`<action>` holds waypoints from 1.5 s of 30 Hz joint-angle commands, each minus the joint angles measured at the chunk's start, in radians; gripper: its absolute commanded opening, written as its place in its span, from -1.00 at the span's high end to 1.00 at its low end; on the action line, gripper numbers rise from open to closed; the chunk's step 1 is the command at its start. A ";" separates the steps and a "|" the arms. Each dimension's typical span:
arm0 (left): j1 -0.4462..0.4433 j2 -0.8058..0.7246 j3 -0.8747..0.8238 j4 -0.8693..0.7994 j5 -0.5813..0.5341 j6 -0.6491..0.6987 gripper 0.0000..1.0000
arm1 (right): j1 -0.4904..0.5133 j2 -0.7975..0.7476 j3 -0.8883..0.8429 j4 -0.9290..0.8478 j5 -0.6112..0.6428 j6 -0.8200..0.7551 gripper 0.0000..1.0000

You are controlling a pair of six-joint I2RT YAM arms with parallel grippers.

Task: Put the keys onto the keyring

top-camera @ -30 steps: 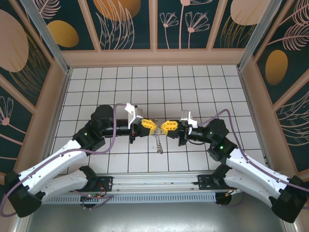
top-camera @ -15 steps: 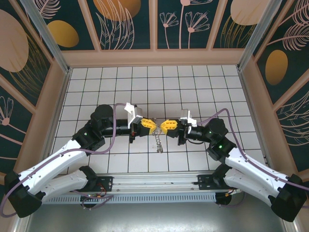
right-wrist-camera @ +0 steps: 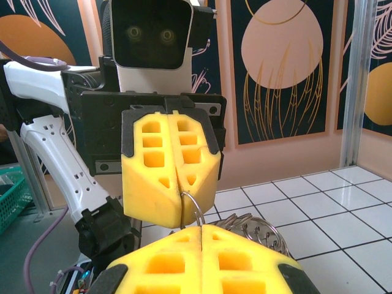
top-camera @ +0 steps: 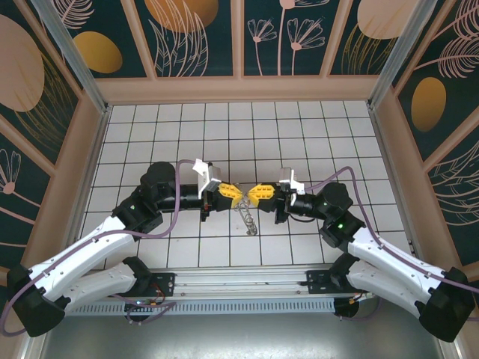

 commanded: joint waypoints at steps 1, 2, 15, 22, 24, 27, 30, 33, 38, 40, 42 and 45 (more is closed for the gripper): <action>-0.007 0.002 0.008 0.023 0.042 0.019 1.00 | 0.003 0.008 0.026 0.092 -0.027 0.016 1.00; -0.006 0.003 0.007 0.023 0.041 0.019 1.00 | 0.002 0.011 0.026 0.092 -0.028 0.016 1.00; -0.006 0.005 0.007 0.021 0.037 0.025 1.00 | 0.004 0.019 0.032 0.096 -0.049 0.016 1.00; -0.005 0.014 0.011 0.014 0.034 0.028 1.00 | 0.004 0.023 0.042 0.115 -0.062 0.018 1.00; -0.006 0.016 0.011 0.014 0.033 0.028 1.00 | 0.004 0.026 0.043 0.126 -0.063 0.021 1.00; -0.005 0.019 0.016 0.006 0.034 0.033 1.00 | 0.004 0.032 0.045 0.137 -0.065 0.024 1.00; -0.006 0.026 0.023 -0.006 0.034 0.036 1.00 | 0.004 0.041 0.049 0.150 -0.068 0.028 1.00; -0.006 0.030 0.026 -0.012 0.032 0.039 1.00 | 0.004 0.050 0.049 0.159 -0.072 0.031 1.00; -0.006 0.032 0.026 -0.016 0.030 0.041 1.00 | 0.004 0.057 0.047 0.171 -0.076 0.032 1.00; -0.006 0.035 0.026 -0.018 0.031 0.043 1.00 | 0.004 0.065 0.051 0.175 -0.080 0.033 1.00; -0.007 0.037 0.029 -0.023 0.029 0.048 1.00 | 0.004 0.069 0.056 0.172 -0.082 0.030 1.00; -0.006 0.037 0.031 -0.032 0.028 0.053 1.00 | 0.004 0.068 0.066 0.130 -0.081 0.006 1.00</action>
